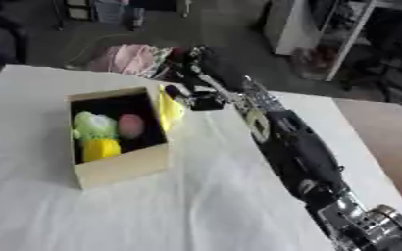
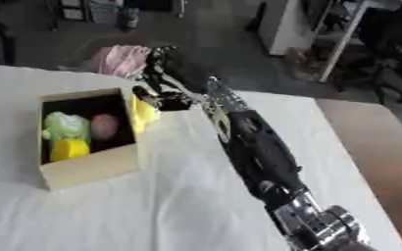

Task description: Pick up objects on the table and place them in the box.

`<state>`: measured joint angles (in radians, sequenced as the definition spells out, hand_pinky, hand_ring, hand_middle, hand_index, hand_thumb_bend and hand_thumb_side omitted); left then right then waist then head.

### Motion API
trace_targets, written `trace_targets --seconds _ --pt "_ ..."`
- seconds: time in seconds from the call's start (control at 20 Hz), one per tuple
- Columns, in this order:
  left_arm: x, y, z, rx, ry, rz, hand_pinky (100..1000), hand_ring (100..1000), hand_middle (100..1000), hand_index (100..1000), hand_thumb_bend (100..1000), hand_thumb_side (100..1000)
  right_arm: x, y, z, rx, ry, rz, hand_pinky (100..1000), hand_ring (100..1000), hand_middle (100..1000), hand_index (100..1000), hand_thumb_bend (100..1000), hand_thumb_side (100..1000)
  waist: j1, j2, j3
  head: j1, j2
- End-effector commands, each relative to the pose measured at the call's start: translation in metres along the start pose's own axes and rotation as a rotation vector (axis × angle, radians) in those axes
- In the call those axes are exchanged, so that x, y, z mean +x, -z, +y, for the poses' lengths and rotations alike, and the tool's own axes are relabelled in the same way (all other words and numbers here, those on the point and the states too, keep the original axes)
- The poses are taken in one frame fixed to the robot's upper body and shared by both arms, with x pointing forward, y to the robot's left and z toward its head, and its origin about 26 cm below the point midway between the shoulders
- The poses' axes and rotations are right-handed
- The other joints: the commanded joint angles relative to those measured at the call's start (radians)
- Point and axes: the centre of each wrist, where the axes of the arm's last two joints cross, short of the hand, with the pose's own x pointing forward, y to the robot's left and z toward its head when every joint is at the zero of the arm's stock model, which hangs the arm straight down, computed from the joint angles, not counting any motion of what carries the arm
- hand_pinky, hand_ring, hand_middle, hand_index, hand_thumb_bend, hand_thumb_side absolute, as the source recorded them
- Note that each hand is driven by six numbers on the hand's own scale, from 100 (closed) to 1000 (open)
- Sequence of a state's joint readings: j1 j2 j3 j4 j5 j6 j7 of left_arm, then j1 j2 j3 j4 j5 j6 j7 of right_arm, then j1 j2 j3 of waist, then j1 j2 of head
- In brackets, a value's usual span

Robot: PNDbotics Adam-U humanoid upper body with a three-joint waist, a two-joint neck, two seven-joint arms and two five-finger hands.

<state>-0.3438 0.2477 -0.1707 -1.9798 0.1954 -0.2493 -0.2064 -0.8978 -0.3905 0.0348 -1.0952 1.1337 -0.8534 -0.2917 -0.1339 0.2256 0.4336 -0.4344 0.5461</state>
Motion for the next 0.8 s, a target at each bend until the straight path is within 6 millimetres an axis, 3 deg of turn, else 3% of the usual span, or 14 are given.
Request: trace_targets --seconds 0.05,0.35,0.45,0.6,0.7,0.8 --pt "0.009 0.006 0.007 -0.003 0.012 -0.039 714 680 564 734 100 603 0.005 0.017 -0.008 -0.005 -0.008 -0.1 264 295 100 189 198 116 -0.008 -0.037 0.006 -0.009 0.002" --pt "0.009 0.007 0.008 -0.001 0.004 -0.041 719 680 564 734 100 600 0.017 0.025 -0.004 0.017 0.01 -0.148 272 298 100 204 112 100 -0.014 -0.04 0.008 -0.006 -0.003" --pt "0.009 0.006 0.008 -0.001 0.007 -0.036 723 681 564 734 100 600 0.015 0.022 -0.003 0.009 0.025 -0.134 304 336 108 281 100 100 -0.013 -0.039 0.003 -0.005 -0.003" --pt "0.009 0.005 0.008 -0.001 0.012 -0.032 727 682 564 734 100 602 0.011 0.015 -0.004 -0.005 0.058 -0.101 450 457 399 533 100 100 -0.01 -0.036 -0.006 -0.003 -0.001" --pt "0.009 0.004 0.008 0.001 0.016 -0.027 730 683 564 735 100 602 0.006 0.007 -0.005 -0.009 0.083 -0.069 557 532 547 740 100 100 -0.007 -0.034 -0.012 -0.003 -0.001" --pt "0.008 0.003 0.007 0.0 0.02 -0.019 731 684 564 735 100 603 0.0 -0.003 -0.004 -0.007 0.114 -0.025 625 590 654 845 100 100 -0.005 -0.032 -0.02 -0.003 0.001"
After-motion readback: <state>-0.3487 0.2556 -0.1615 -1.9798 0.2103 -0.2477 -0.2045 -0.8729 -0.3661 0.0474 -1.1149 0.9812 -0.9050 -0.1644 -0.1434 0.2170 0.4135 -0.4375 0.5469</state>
